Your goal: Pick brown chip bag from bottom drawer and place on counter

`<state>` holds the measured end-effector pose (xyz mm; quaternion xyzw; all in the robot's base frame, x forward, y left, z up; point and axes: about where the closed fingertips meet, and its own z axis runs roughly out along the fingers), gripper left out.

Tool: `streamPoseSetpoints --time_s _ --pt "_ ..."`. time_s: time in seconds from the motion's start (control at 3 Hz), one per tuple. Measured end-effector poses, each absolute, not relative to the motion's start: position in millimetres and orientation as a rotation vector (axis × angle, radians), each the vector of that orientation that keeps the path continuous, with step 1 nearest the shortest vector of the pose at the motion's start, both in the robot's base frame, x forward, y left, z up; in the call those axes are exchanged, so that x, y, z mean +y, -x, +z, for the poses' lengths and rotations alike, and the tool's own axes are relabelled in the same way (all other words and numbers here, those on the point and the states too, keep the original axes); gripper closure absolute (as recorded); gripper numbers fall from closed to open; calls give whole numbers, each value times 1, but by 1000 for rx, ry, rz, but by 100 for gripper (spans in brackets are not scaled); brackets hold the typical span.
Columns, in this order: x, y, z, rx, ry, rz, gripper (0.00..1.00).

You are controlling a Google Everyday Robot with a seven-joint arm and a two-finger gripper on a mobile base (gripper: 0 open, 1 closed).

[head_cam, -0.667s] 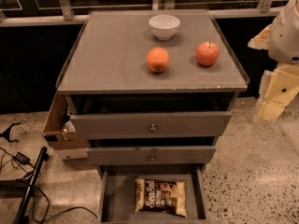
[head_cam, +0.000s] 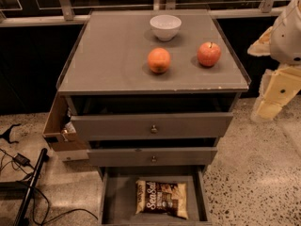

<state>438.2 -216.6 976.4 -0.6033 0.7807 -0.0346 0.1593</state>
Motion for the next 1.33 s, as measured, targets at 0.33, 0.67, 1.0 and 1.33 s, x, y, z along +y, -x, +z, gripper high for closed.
streamPoseSetpoints --time_s 0.33,0.67,1.0,1.33 --pt "-211 -440 962 2223 1700 -72 38" --pt "-187 -436 879 2190 1658 164 63" --pt "-155 -430 780 2118 1580 479 86" --pt "-132 -441 711 2061 1456 631 100"
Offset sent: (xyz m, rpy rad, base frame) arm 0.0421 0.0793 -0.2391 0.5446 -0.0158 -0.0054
